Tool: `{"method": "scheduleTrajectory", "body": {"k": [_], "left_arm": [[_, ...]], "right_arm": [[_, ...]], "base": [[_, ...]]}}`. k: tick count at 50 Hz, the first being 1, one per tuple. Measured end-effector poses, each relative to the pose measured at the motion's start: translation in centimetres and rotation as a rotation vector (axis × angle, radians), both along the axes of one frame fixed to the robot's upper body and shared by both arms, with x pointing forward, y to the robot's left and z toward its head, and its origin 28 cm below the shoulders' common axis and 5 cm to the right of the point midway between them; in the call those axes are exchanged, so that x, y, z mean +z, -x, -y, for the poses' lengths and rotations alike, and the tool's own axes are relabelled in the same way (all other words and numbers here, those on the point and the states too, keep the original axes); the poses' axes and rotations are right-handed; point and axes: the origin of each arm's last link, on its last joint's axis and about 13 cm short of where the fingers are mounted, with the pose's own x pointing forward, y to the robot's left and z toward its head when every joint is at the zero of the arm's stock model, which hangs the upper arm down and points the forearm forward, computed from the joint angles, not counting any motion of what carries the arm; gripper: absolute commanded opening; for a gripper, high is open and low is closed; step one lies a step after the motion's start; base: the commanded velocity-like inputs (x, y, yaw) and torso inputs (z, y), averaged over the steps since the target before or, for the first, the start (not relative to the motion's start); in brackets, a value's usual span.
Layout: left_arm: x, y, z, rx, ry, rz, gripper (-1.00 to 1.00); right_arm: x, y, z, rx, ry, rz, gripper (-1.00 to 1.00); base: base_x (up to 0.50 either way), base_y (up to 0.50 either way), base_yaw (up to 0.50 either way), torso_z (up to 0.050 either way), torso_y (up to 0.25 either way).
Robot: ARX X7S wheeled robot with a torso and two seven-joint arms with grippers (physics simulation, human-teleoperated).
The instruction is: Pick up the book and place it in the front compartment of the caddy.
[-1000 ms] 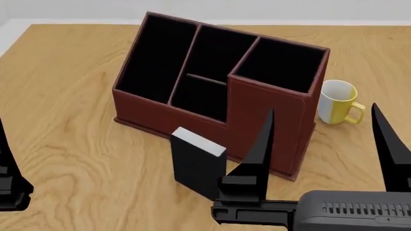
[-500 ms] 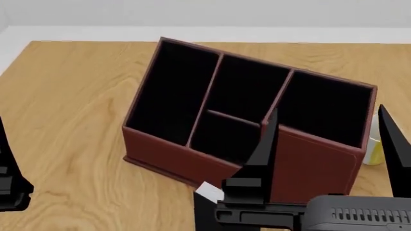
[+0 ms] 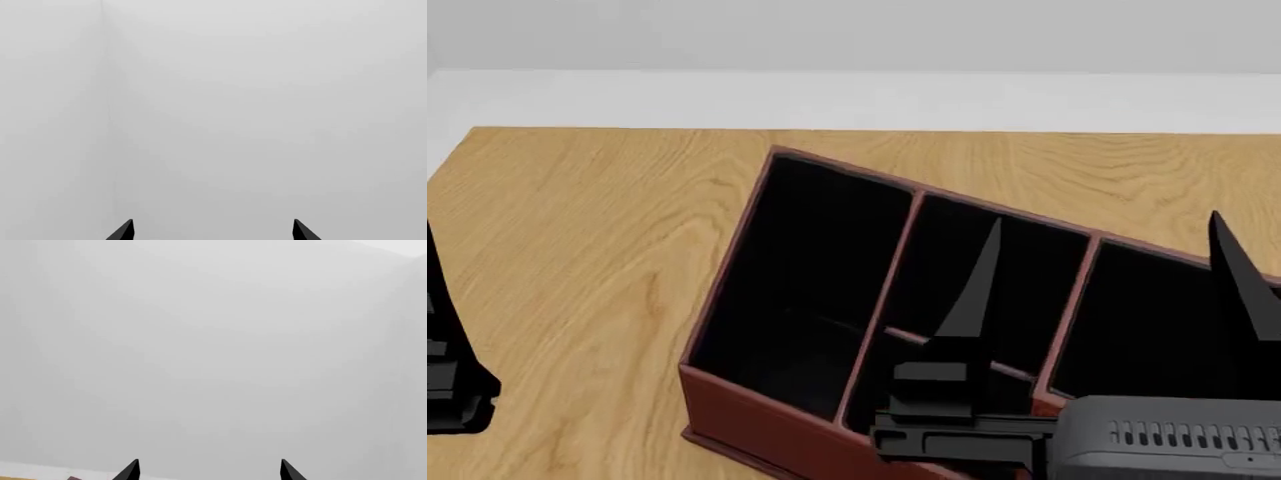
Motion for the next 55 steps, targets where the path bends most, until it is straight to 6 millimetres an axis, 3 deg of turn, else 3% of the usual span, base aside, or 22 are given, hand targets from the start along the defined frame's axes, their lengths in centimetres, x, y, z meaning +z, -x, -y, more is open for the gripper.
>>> {"method": "scheduleTrajectory", "body": {"k": [16, 23, 31, 40, 55], "left_arm": [[-0.1, 0.0, 0.0, -0.002, 0.003, 0.000, 1.00], [-0.1, 0.0, 0.0, -0.003, 0.005, 0.001, 1.00], [-0.2, 0.0, -0.1, -0.002, 0.009, -0.001, 1.00], [0.0, 0.0, -0.2, 0.002, 0.013, 0.004, 1.00], [0.7, 0.3, -0.4, 0.013, 0.014, 0.028, 1.00]], "right_arm": [[0.3, 0.2, 0.2, -0.001, -0.008, 0.001, 1.00], [1.3, 0.1, 0.5, 0.025, -0.003, -0.022, 1.00], [3.9, -0.7, 1.4, 0.093, 0.053, -0.089, 1.00], [8.5, -2.7, 2.2, 0.211, 0.153, -0.233, 1.00], [13.7, -5.4, 1.6, 0.454, 0.366, -0.607, 1.00]], "base": [[0.00, 0.00, 0.00, 0.000, 0.001], [0.00, 0.00, 0.00, 0.000, 0.000], [0.00, 0.00, 0.00, 0.000, 0.000], [0.00, 0.00, 0.00, 0.000, 0.000], [0.00, 0.00, 0.00, 0.000, 0.000]]}}
